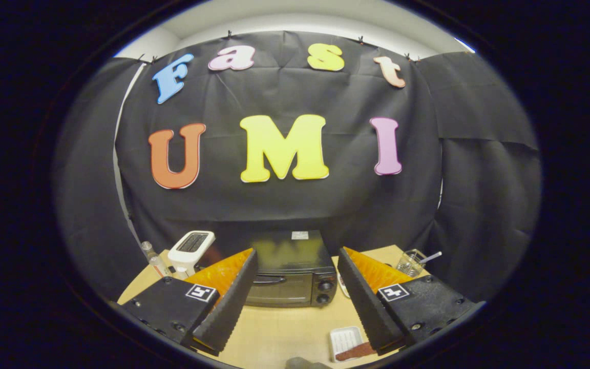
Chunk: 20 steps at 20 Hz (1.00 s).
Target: Open the toaster oven, put the food inside, and close the toaster oven door.
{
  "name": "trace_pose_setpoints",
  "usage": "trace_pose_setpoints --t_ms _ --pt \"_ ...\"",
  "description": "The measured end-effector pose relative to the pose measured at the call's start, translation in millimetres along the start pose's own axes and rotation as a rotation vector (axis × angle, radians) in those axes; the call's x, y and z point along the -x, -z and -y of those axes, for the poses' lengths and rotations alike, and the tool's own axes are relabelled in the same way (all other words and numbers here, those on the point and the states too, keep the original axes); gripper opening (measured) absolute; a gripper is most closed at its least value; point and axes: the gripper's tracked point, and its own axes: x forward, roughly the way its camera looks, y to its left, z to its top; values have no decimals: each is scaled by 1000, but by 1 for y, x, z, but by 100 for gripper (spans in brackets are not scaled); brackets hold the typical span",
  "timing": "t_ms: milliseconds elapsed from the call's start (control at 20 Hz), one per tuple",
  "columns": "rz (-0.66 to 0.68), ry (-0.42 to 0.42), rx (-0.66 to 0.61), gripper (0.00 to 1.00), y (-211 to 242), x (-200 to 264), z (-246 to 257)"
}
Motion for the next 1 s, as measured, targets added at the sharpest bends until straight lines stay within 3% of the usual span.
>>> trace_pose_setpoints --t_ms 300,550,1000 --pt "-114 -3 30 100 53 -87 -46" --pt "-181 7 31 100 84 -125 -60" --pt "-205 15 19 100 104 -118 -60"
